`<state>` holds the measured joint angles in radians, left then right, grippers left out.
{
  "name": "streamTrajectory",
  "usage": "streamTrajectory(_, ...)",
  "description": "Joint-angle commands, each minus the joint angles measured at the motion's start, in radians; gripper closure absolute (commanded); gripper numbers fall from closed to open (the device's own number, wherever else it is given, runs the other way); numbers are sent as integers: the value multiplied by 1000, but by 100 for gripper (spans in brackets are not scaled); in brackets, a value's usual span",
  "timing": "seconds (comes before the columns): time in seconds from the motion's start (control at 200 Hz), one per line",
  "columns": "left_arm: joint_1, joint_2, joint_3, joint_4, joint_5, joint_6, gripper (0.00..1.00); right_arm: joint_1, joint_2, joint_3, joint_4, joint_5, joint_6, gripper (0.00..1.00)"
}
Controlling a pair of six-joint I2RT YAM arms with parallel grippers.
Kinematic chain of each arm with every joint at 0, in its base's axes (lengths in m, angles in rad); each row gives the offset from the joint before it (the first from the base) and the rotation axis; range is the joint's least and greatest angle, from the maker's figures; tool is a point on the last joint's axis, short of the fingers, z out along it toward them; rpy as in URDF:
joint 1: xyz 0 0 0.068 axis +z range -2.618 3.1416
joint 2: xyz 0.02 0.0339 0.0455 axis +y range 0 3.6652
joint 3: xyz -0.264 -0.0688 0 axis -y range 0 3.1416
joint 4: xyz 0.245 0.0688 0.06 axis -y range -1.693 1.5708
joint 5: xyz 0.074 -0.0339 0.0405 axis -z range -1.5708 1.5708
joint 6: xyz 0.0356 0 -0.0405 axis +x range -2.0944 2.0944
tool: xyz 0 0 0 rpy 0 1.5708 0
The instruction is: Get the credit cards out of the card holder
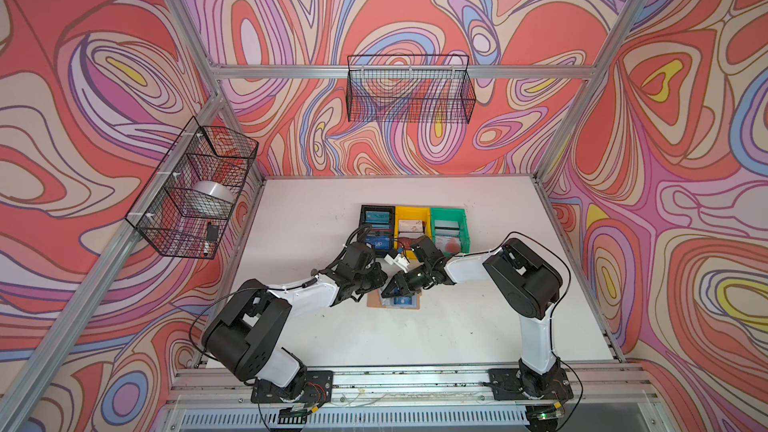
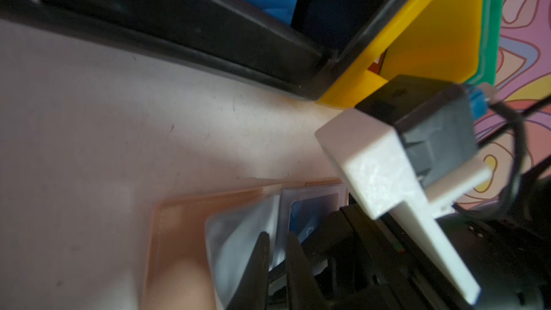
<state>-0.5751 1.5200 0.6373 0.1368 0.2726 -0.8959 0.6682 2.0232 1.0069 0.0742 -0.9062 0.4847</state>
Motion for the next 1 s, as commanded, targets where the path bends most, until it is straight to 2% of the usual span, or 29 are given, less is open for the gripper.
streamTrajectory(0.0, 4, 18, -18, 30, 24, -37, 86, -4, -11, -32, -22, 59, -5, 72)
streamTrajectory(0.506, 6, 69, -32, -43, 2, -35, 89, -4, -163, -20, -119, 111, -40, 71)
streamTrajectory(0.766, 8, 83, -24, -26, 32, -29, 88, -8, -228, -11, -318, 328, -72, 74)
streamTrajectory(0.851, 8, 85, -11, -14, 64, -20, 82, -14, -227, -17, -351, 369, -77, 74)
streamTrajectory(0.931, 8, 83, -1, -5, 96, -11, 61, -19, -221, -21, -374, 402, -75, 75)
streamTrajectory(0.997, 7, 82, -2, 17, 119, -3, 58, -20, -224, -28, -381, 415, -77, 75)
